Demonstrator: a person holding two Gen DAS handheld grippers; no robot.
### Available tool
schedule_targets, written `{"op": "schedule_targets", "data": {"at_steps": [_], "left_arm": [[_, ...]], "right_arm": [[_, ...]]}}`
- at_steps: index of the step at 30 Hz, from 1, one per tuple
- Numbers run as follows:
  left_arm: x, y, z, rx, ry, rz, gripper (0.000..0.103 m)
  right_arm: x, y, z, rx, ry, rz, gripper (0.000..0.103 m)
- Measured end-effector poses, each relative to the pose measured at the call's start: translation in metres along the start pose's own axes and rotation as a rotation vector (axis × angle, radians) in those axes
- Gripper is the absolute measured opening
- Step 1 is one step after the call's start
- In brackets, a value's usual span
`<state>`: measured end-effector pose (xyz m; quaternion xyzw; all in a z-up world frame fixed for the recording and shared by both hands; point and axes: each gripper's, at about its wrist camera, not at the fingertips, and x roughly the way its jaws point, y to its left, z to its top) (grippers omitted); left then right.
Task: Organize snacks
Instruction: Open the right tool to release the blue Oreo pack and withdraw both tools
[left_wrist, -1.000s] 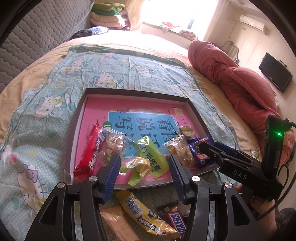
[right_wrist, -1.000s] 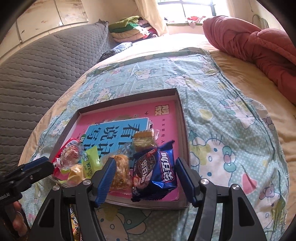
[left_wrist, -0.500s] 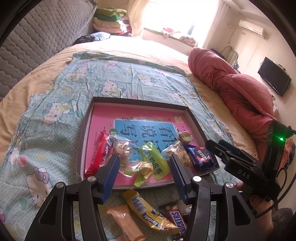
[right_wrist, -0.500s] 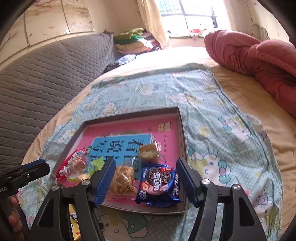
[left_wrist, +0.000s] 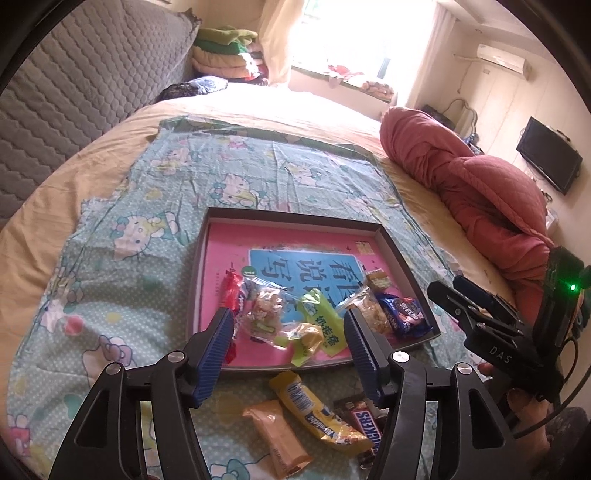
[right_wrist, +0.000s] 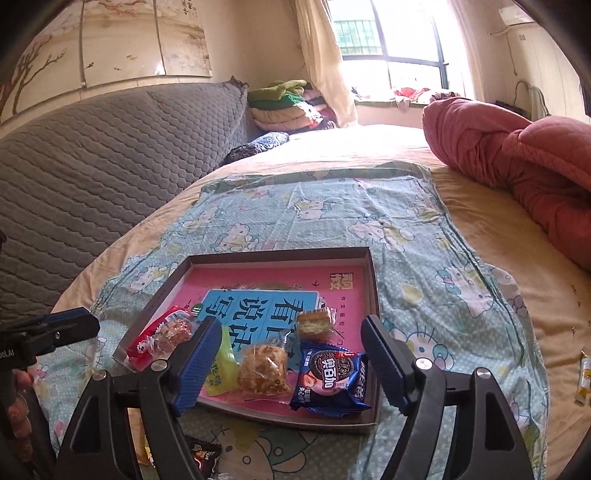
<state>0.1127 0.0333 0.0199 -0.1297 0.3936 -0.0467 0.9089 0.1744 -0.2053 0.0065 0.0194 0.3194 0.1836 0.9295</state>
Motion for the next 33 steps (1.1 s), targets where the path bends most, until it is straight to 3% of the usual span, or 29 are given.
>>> {"op": "schedule_targets", "data": {"at_steps": [14,33], "left_arm": [[-0.018,0.008,-0.006,0.001,-0.007,-0.005,0.069],[-0.022,0.008,-0.034,0.028,0.047,0.029,0.069]], "right_arm": [[-0.028,0.012,-0.005,-0.017,-0.027,-0.013,0.081],[-0.036,0.029,-0.033,0.007,0.092,0.007,0.084]]}}
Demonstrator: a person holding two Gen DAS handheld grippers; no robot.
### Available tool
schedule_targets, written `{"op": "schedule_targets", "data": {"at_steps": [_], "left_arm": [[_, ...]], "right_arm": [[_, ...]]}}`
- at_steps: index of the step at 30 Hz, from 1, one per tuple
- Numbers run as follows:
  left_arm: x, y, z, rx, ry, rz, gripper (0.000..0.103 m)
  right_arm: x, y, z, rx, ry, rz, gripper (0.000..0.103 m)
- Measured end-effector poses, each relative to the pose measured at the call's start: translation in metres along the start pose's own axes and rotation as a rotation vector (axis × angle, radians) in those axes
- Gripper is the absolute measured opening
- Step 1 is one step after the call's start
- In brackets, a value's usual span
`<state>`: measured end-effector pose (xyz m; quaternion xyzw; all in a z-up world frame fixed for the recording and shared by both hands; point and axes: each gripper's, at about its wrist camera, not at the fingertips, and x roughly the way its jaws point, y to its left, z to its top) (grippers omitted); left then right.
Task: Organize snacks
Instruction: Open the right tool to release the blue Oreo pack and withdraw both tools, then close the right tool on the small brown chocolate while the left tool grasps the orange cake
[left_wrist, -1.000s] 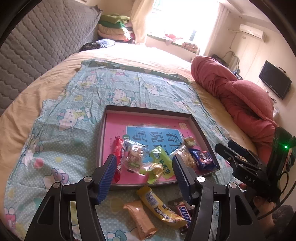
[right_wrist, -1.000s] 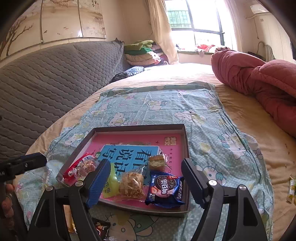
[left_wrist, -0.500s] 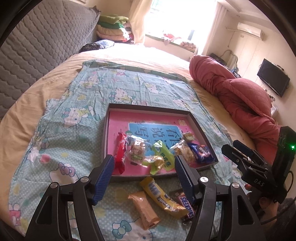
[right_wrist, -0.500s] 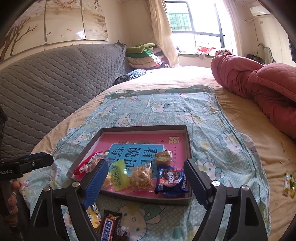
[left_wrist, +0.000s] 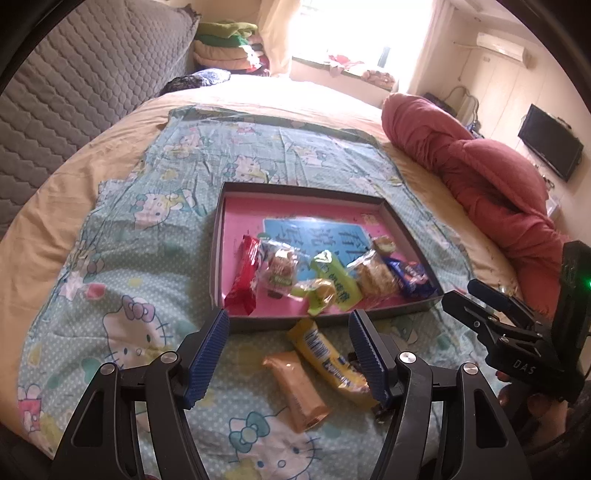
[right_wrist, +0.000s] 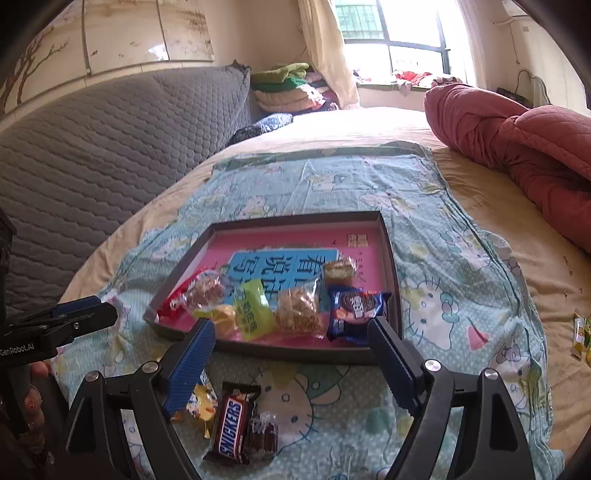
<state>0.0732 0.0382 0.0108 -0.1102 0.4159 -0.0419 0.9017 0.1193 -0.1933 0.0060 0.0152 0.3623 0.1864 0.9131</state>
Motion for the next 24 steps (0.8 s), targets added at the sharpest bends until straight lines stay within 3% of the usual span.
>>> {"op": "schedule_targets", "data": {"at_steps": [24], "left_arm": [[0.022,-0.011,-0.022,0.025,0.093,-0.021,0.069]], "right_arm": [[0.006,0.022,-0.032,-0.056,0.127,-0.002,0.084]]}}
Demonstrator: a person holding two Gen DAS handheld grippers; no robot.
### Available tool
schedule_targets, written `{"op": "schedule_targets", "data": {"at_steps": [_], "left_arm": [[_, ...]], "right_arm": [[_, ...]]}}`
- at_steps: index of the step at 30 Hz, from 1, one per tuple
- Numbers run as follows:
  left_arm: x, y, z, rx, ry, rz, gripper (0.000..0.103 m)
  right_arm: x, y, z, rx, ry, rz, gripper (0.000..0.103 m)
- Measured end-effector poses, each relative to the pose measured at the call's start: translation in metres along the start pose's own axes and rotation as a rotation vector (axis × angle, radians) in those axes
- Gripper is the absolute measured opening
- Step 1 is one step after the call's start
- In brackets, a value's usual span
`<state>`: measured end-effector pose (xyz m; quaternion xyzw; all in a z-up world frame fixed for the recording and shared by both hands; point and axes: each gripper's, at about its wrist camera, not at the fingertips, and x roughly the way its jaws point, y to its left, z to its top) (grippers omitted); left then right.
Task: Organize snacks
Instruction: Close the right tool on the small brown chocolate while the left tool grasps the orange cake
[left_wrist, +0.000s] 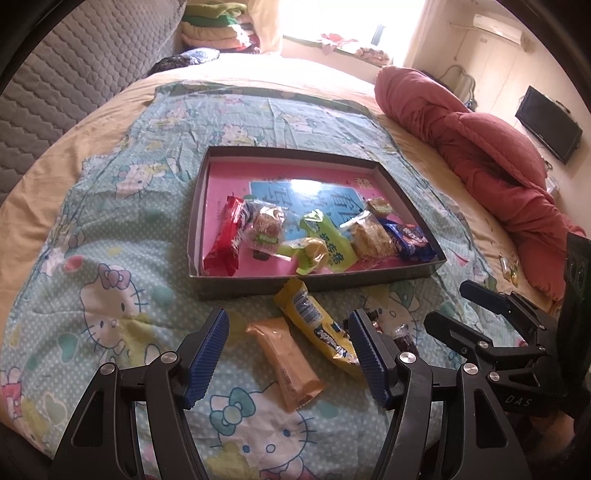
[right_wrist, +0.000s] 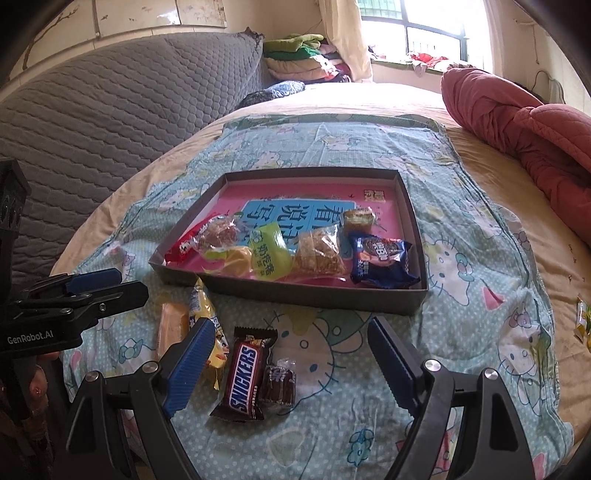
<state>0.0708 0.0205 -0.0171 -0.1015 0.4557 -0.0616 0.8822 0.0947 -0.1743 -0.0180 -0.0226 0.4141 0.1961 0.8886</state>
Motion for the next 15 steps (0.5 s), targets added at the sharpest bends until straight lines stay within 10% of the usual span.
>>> {"op": "schedule_targets", "data": {"at_steps": [15], "left_arm": [[0.015,0.001,-0.006,-0.008,0.046,-0.019,0.069]], "right_arm": [[0.012,0.002,-0.007,-0.014,0.064,-0.004,0.084]]}}
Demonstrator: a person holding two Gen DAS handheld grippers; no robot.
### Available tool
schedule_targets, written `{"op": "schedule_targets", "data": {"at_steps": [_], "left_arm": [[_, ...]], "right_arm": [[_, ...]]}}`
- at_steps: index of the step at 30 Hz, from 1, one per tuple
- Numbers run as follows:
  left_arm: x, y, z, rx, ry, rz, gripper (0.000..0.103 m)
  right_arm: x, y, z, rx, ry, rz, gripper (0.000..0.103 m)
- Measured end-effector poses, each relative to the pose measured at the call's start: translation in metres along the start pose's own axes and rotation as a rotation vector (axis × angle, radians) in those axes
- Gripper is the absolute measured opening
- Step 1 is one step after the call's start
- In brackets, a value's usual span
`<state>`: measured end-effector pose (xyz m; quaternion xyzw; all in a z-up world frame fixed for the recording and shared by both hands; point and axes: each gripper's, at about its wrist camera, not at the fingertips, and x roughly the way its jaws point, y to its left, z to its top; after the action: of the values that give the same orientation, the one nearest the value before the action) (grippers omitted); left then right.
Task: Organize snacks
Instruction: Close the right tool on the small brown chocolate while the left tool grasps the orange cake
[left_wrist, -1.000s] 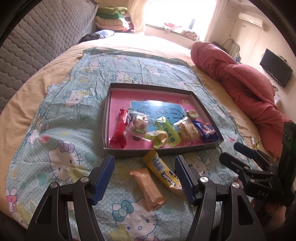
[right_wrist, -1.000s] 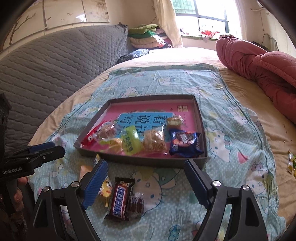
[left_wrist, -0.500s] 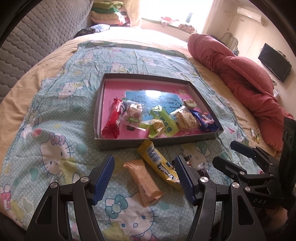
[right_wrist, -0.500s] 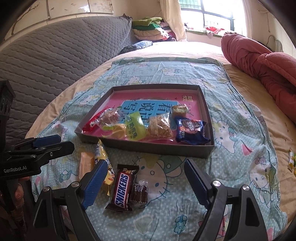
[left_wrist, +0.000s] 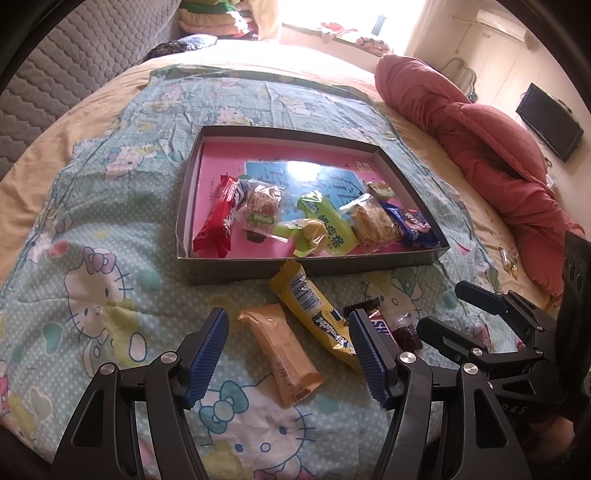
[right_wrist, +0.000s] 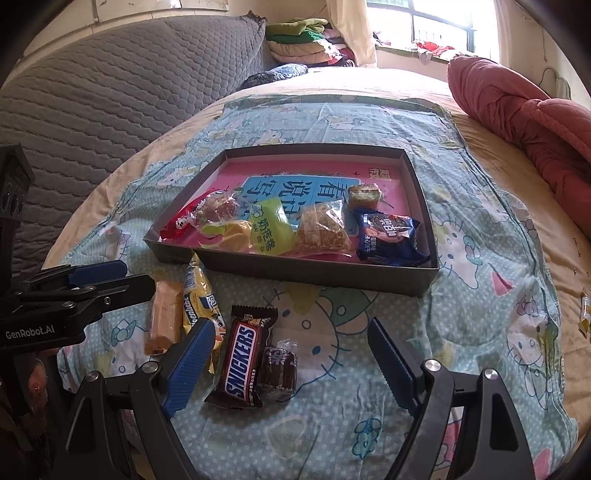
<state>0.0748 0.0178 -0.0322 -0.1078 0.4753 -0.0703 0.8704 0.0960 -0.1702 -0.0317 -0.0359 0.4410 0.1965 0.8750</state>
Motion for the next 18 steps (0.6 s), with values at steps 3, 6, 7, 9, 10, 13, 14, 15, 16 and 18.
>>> {"op": "schedule_targets", "data": {"at_steps": [3,6,7,9,10,13,14,15,16,18], "left_arm": [[0.003,0.0,-0.001,-0.001,0.009,-0.006,0.069],[0.007,0.0,-0.002,-0.006,0.021,-0.013,0.069],[0.009,0.0,-0.002,-0.009,0.025,-0.017,0.069],[0.011,0.0,-0.002,-0.015,0.031,-0.023,0.069],[0.013,0.0,-0.002,-0.019,0.033,-0.025,0.069],[0.02,0.001,-0.002,-0.046,0.048,-0.034,0.069],[0.021,0.002,-0.002,-0.053,0.05,-0.039,0.069],[0.023,0.002,-0.002,-0.058,0.054,-0.042,0.069],[0.025,0.003,-0.003,-0.06,0.059,-0.038,0.069],[0.027,0.004,-0.003,-0.061,0.064,-0.037,0.069]], "right_arm": [[0.002,-0.001,-0.001,0.003,0.009,-0.004,0.084],[0.005,-0.003,-0.002,0.014,0.024,-0.016,0.084],[0.006,-0.005,-0.003,0.02,0.03,-0.016,0.084],[0.009,-0.007,-0.004,0.033,0.046,-0.014,0.084],[0.011,-0.008,-0.005,0.038,0.059,-0.01,0.084],[0.017,-0.007,-0.007,0.037,0.083,0.0,0.084],[0.02,-0.006,-0.008,0.032,0.092,0.001,0.084],[0.022,-0.004,-0.009,0.026,0.103,0.003,0.084],[0.024,-0.002,-0.01,0.018,0.112,0.005,0.084],[0.029,0.003,-0.013,0.001,0.134,0.005,0.084]]}}
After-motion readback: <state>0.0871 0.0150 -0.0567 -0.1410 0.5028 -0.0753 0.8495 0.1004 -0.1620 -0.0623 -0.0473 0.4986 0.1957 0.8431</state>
